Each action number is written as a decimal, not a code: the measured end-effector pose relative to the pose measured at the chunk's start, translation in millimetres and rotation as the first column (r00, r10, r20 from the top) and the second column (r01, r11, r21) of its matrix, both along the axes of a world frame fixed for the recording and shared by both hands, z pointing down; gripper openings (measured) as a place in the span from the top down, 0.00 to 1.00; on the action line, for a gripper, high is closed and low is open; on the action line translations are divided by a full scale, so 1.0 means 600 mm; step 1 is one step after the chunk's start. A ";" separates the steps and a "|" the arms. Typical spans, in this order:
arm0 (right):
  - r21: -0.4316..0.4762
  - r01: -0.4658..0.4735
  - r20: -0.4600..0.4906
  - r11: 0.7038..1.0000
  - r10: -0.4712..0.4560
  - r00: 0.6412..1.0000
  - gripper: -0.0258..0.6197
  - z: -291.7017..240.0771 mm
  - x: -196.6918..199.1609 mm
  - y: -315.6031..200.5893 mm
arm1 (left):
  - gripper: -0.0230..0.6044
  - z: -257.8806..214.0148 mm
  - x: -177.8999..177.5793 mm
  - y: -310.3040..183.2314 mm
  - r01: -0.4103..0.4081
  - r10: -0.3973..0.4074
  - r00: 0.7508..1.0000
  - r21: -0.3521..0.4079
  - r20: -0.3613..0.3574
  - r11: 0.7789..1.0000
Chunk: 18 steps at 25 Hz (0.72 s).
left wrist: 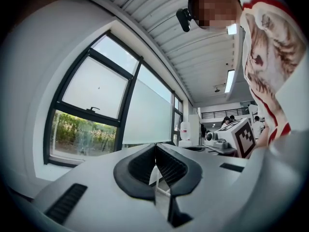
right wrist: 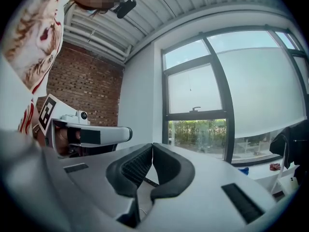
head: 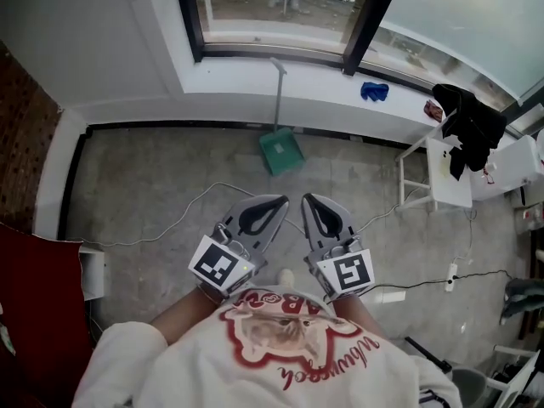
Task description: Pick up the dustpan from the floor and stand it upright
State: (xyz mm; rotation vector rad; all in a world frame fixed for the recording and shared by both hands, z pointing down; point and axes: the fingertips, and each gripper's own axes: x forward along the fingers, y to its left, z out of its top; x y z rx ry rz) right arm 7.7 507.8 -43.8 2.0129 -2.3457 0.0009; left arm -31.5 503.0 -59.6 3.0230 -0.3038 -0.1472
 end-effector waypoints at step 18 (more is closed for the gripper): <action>0.071 0.051 -0.001 0.996 -0.051 0.999 0.92 -0.032 -0.038 -0.023 | 0.93 -0.007 -0.040 -0.023 0.054 -0.054 0.999 0.012 0.001 0.998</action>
